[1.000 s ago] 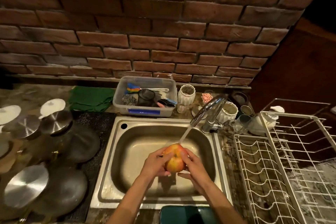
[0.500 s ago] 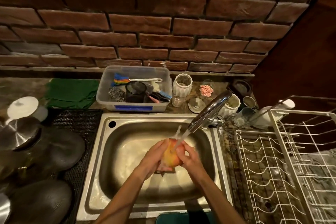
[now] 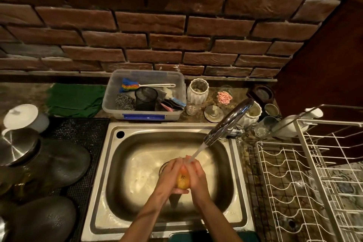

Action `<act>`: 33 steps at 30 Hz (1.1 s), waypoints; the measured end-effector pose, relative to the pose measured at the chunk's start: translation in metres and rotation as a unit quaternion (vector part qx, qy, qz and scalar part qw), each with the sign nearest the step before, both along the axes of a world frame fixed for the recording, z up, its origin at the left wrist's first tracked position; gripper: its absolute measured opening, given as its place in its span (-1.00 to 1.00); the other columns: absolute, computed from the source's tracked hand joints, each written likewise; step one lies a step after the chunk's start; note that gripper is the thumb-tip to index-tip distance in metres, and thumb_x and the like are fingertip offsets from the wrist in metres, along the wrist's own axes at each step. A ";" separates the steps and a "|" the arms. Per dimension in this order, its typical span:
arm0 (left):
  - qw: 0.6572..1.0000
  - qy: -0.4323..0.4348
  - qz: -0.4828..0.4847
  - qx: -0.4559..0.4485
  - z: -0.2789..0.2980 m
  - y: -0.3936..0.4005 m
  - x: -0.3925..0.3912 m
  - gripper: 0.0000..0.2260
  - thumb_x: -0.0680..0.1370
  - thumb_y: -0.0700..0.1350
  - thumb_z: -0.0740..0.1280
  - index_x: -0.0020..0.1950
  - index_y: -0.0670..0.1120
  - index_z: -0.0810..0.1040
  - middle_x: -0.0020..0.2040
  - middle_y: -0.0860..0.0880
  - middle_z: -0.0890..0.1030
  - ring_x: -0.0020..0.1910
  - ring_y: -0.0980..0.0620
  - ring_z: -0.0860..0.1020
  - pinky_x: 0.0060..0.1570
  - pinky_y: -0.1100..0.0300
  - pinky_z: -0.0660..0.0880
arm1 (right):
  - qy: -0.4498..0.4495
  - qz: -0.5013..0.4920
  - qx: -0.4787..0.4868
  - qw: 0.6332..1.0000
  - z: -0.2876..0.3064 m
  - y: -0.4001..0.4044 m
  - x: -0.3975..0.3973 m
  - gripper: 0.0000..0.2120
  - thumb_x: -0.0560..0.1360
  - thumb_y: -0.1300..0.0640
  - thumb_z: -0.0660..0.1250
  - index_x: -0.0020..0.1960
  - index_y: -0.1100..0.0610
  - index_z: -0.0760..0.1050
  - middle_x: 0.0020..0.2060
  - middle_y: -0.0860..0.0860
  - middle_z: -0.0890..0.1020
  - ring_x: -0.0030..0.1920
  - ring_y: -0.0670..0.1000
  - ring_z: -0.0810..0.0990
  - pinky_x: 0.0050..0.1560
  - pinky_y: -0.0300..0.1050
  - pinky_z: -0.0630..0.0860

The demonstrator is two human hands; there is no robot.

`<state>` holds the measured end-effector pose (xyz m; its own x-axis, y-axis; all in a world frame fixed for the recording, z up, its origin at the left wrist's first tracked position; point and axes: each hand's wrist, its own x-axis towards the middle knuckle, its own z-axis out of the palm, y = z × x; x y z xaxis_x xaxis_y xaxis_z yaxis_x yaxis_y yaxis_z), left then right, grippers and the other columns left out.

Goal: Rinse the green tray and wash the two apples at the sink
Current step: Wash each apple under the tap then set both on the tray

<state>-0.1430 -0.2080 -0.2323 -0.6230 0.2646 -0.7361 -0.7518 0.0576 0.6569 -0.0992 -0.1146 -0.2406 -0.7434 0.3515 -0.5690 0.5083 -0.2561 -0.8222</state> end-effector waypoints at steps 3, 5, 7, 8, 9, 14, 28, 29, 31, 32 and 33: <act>0.997 0.055 -0.038 -0.030 0.003 -0.001 0.001 -0.79 0.60 0.16 0.24 0.19 0.17 0.50 0.24 -0.05 0.51 0.08 -0.03 0.59 -0.21 0.04 0.68 | -0.017 -0.030 -0.055 0.998 0.006 0.004 -0.005 -0.74 0.63 0.00 0.20 0.16 0.07 0.59 0.07 0.18 0.67 0.19 0.26 0.60 0.18 0.23 0.56; 0.990 0.107 -0.064 -0.060 0.001 -0.001 0.004 -0.65 0.60 0.17 0.23 0.36 0.14 0.45 0.30 0.00 0.50 0.22 0.00 0.54 0.07 0.00 0.64 | -0.055 -0.051 -0.144 0.987 0.009 0.009 -0.009 -0.64 0.65 -0.05 0.14 0.19 0.17 0.57 0.11 0.32 0.64 0.18 0.30 0.61 0.21 0.28 0.55; 0.981 0.156 -0.084 -0.082 -0.001 -0.001 0.006 -0.57 0.59 0.18 0.25 0.45 0.14 0.40 0.34 0.07 0.45 0.34 0.08 0.44 0.31 0.08 0.48 | -0.099 -0.067 -0.230 0.966 0.013 0.013 -0.011 -0.55 0.66 -0.09 0.09 0.19 0.22 0.56 0.12 0.45 0.57 0.13 0.29 0.61 0.25 0.34 0.49; 0.980 0.165 -0.083 -0.078 -0.001 -0.002 0.007 -0.57 0.59 0.16 0.26 0.45 0.14 0.40 0.35 0.09 0.43 0.36 0.09 0.41 0.31 0.14 0.44 | -0.104 -0.065 -0.252 0.960 0.013 0.014 -0.010 -0.55 0.66 -0.09 0.08 0.19 0.23 0.56 0.09 0.47 0.56 0.11 0.28 0.60 0.26 0.34 0.47; 0.981 0.164 -0.076 -0.067 -0.001 -0.003 0.007 -0.59 0.60 0.12 0.26 0.44 0.13 0.42 0.36 0.08 0.44 0.36 0.09 0.40 0.30 0.17 0.44 | -0.099 -0.061 -0.262 0.958 0.013 0.013 -0.009 -0.57 0.66 -0.08 0.09 0.20 0.22 0.55 0.04 0.42 0.59 0.12 0.27 0.61 0.25 0.32 0.50; 0.981 0.179 -0.036 -0.063 -0.003 -0.007 0.007 -0.69 0.57 0.09 0.33 0.31 0.12 0.54 0.27 0.07 0.58 0.26 0.09 0.53 0.31 -0.03 0.51 | -0.053 -0.072 -0.237 0.967 0.003 0.007 0.003 -0.66 0.65 -0.05 0.16 0.33 0.08 0.45 0.25 0.18 0.58 0.20 0.17 0.62 0.04 0.11 0.65; 0.992 0.115 -0.039 -0.045 0.006 -0.008 -0.004 -0.85 0.56 0.13 0.33 0.12 0.22 0.53 0.24 0.01 0.53 0.15 -0.08 0.58 0.08 -0.10 0.64 | -0.068 -0.038 0.006 0.997 0.003 -0.004 0.010 -0.64 0.59 -0.11 0.26 0.29 -0.04 0.23 0.31 0.05 0.25 0.24 0.21 0.52 0.03 0.19 0.67; 0.991 0.122 -0.039 -0.049 0.006 -0.008 -0.001 -0.85 0.56 0.12 0.34 0.12 0.23 0.52 0.25 0.02 0.51 0.16 -0.06 0.57 0.11 -0.07 0.64 | -0.076 -0.050 -0.004 0.996 0.004 -0.004 0.007 -0.63 0.60 -0.11 0.25 0.32 -0.05 0.23 0.31 0.05 0.25 0.24 0.23 0.52 -0.02 0.21 0.68; 0.991 0.122 -0.025 -0.046 0.007 -0.006 0.003 -0.84 0.56 0.09 0.35 0.13 0.22 0.52 0.28 0.02 0.49 0.19 -0.07 0.55 0.16 -0.09 0.61 | -0.091 -0.044 -0.046 0.994 0.007 -0.004 0.004 -0.65 0.61 -0.13 0.22 0.33 -0.03 0.31 0.30 0.09 0.33 0.21 0.24 0.54 -0.05 0.23 0.68; 0.992 0.120 -0.018 -0.043 0.008 -0.005 0.005 -0.83 0.55 0.08 0.37 0.13 0.23 0.53 0.27 0.01 0.49 0.19 -0.07 0.55 0.16 -0.10 0.60 | -0.099 -0.040 -0.080 0.991 0.010 -0.003 0.001 -0.65 0.61 -0.15 0.20 0.31 -0.01 0.36 0.28 0.14 0.42 0.18 0.24 0.57 -0.04 0.24 0.68; 0.992 0.120 -0.010 -0.039 0.008 -0.004 0.006 -0.82 0.53 0.06 0.40 0.12 0.24 0.55 0.26 0.01 0.50 0.19 -0.06 0.55 0.15 -0.10 0.61 | -0.109 -0.036 -0.109 0.987 0.012 -0.002 0.000 -0.64 0.61 -0.17 0.18 0.29 0.01 0.39 0.24 0.17 0.49 0.14 0.23 0.60 -0.01 0.25 0.67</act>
<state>-0.1368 -0.2120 -0.2242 -0.7785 0.2257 -0.5856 -0.5720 0.1288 0.8101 -0.0995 -0.1168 -0.2281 -0.5733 0.2505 -0.7801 0.6409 -0.4562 -0.6174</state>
